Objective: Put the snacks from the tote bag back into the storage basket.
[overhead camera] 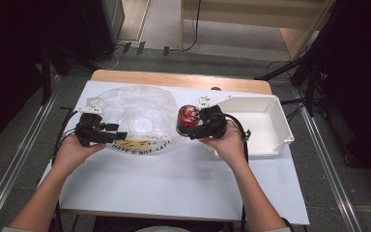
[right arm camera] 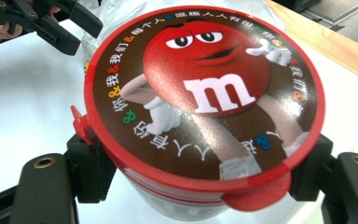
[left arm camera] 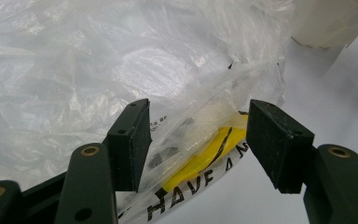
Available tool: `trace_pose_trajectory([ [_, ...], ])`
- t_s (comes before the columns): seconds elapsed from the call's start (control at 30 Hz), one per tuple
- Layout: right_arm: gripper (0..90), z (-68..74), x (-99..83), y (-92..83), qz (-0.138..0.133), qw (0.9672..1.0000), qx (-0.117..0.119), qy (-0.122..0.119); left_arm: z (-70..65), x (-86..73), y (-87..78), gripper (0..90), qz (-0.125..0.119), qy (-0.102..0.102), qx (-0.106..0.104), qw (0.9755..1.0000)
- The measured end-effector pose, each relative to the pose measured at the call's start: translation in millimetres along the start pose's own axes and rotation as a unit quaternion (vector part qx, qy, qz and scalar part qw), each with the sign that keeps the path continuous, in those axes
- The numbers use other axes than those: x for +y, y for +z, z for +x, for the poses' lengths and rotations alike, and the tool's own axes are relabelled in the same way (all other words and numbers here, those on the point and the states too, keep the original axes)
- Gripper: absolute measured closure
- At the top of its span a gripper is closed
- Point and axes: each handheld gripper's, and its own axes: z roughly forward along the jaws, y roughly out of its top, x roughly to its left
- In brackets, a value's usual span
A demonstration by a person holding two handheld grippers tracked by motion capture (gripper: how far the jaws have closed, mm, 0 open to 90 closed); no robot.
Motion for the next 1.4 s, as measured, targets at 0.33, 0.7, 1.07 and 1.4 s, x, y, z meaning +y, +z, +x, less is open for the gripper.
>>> trace_pose_trajectory([
  [0.33,26.6,-8.5,-5.4,-10.6,0.0,0.9999,-0.008,0.011,0.3,0.5,1.8,41.0,0.002,0.001,-0.002,1.0],
  [0.7,26.6,-20.3,-12.3,-22.4,0.001,0.9995,-0.024,0.021,0.1,0.5,1.9,41.1,0.003,0.001,-0.002,1.0],
  [1.07,26.6,-31.9,-19.3,-35.1,-0.002,0.9984,-0.047,0.032,0.1,0.5,2.0,41.1,0.003,0.002,-0.001,1.0],
  [1.4,26.6,-41.8,-25.4,-45.5,-0.001,0.9971,-0.063,0.041,1.3,0.2,1.9,41.1,0.004,0.001,-0.001,1.0],
])
